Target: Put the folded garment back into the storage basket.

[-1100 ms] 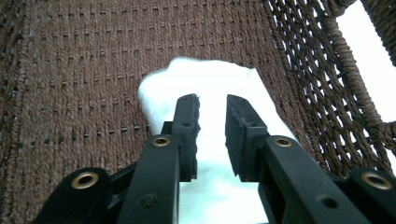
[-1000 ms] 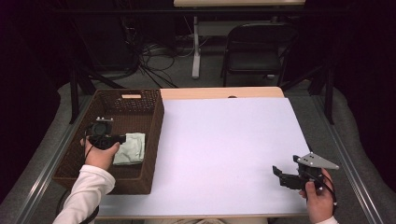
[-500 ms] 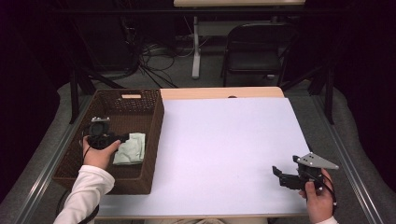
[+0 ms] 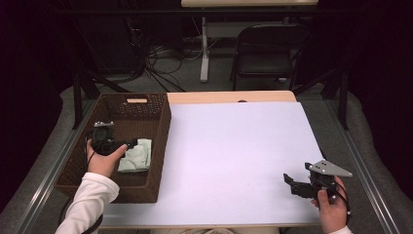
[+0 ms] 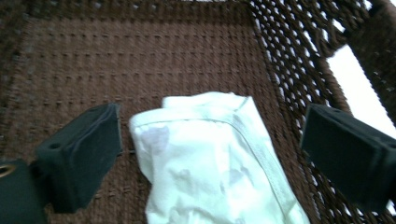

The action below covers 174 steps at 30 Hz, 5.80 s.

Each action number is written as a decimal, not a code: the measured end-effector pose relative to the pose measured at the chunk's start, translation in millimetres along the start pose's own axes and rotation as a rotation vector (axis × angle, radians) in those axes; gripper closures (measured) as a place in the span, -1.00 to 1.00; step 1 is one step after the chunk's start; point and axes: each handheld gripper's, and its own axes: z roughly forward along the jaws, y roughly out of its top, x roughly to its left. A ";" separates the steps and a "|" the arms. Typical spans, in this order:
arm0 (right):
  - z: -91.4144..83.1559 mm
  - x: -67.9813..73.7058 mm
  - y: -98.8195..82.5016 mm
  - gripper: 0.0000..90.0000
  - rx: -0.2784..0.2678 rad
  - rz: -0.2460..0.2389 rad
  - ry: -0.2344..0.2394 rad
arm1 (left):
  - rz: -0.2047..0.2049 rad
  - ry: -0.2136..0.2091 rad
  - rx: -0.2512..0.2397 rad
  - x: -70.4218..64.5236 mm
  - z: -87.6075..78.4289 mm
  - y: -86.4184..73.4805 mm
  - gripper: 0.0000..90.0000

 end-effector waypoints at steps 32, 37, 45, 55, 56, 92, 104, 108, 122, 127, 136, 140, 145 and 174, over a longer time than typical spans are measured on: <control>-0.7 -0.8 0.3 -0.76 -0.009 -0.006 -0.003 | 0.105 -0.049 -0.077 -25.9 -24.7 18.9 -0.99; -0.8 0.1 0.2 -0.76 -0.007 0.000 -0.001 | 0.113 -0.058 -0.077 -28.9 -28.7 20.4 -0.99; -1.0 0.2 0.3 -0.76 -0.009 0.003 0.002 | 0.131 -0.073 -0.087 -36.6 -35.0 23.7 -0.99; -1.4 -0.7 0.5 -0.76 -0.015 -0.007 -0.004 | 0.163 -0.099 -0.100 -50.0 -42.3 26.5 -0.99; -1.4 -0.6 0.5 -0.76 -0.015 -0.007 -0.003 | 0.166 -0.102 -0.104 -52.3 -42.7 26.5 -0.99; -2.4 -0.6 0.5 -0.76 -0.015 -0.006 0.001 | 0.337 -0.307 -0.111 -141.5 -35.0 17.0 -0.99; -2.5 -1.0 0.5 -0.76 -0.015 -0.007 0.001 | 0.365 -0.370 -0.121 -170.4 -23.1 5.6 -0.99; -2.9 -0.7 0.5 -0.76 -0.011 -0.006 0.002 | 0.378 -0.388 -0.118 -178.4 -17.7 -0.7 -0.99; -2.5 -1.0 0.5 -0.76 -0.015 -0.013 0.004 | 0.441 -0.418 -0.087 -196.5 -2.0 -32.0 -0.99; -3.0 -1.1 0.6 -0.76 -0.013 -0.013 0.001 | 0.417 -0.433 -0.087 -197.4 2.2 -40.5 -0.99; -3.3 -0.4 0.4 -0.76 -0.020 -0.014 0.008 | 0.436 -0.439 -0.096 -198.0 0.5 -58.3 -0.99; -3.5 -0.3 0.7 -0.76 -0.022 -0.022 0.009 | 0.460 -0.443 -0.102 -199.2 1.0 -65.3 -0.99; -4.1 0.2 0.9 -0.76 -0.017 -0.025 0.009 | 0.470 -0.459 -0.105 -199.4 4.7 -73.6 -0.99; -0.7 0.6 -0.4 -0.76 -0.014 -0.021 0.023 | 0.442 -0.472 -0.105 -190.1 29.8 -97.6 -0.99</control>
